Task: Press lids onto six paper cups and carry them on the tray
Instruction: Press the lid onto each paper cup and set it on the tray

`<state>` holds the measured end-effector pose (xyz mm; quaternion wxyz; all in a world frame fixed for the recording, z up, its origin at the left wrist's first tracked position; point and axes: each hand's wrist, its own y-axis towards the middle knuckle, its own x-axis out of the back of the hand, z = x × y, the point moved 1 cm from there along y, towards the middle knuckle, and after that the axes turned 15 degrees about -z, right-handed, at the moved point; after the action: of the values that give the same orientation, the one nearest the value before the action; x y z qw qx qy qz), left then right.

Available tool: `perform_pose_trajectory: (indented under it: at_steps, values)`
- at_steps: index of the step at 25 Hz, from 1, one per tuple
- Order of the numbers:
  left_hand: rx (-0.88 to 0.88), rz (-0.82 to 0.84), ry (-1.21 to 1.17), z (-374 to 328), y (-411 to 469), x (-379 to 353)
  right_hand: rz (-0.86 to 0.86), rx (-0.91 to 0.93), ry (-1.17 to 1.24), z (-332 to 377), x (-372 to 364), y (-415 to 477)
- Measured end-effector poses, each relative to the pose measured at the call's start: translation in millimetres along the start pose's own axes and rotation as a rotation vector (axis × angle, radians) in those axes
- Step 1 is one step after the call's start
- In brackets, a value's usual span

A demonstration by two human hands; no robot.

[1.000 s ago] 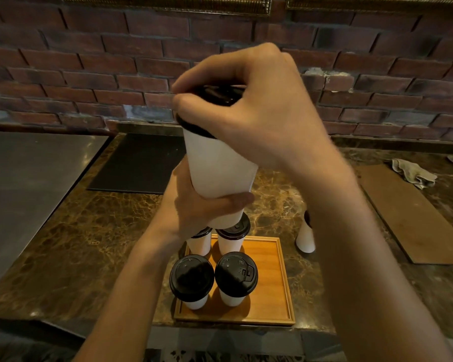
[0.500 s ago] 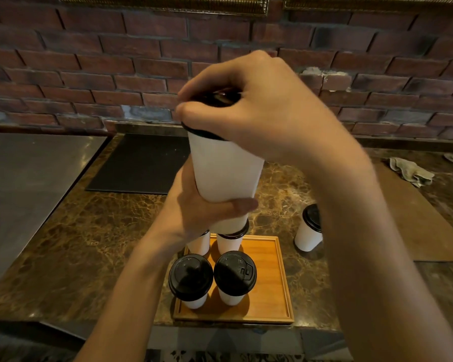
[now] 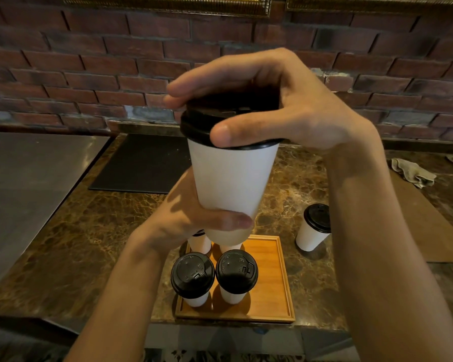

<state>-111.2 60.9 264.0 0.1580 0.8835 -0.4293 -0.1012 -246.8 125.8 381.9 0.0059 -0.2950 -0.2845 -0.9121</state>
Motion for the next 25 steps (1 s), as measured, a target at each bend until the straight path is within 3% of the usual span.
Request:
perform_pose_trajectory:
  at_steps: [2,6,10,15,18,21,25]
  values:
    - [0.014,-0.003,-0.007,0.5,-0.1,0.1,-0.072,-0.009,-0.030,4.6,-3.2,-1.5]
    - [-0.027,-0.129,0.048,3.7,3.4,0.1,-0.425,-0.034,-0.227,18.1,-24.9,-0.2]
    - [-0.061,-0.261,0.082,2.8,2.8,1.5,-0.586,0.014,-0.371,21.8,-35.6,1.4]
    - [0.025,-0.148,-0.043,4.6,-0.3,7.0,-0.606,-0.038,-0.046,10.2,-21.8,-20.2]
    - [0.066,-0.149,-0.106,5.9,-1.3,10.7,-0.605,-0.240,0.023,-5.0,-21.2,-40.2]
    - [0.065,-0.104,-0.130,4.2,-0.3,10.1,-0.455,-0.443,0.107,-17.7,-33.1,-55.3]
    - [0.108,-0.057,-0.092,12.3,0.5,6.0,-0.454,-0.530,0.196,-32.6,-55.1,-65.4]
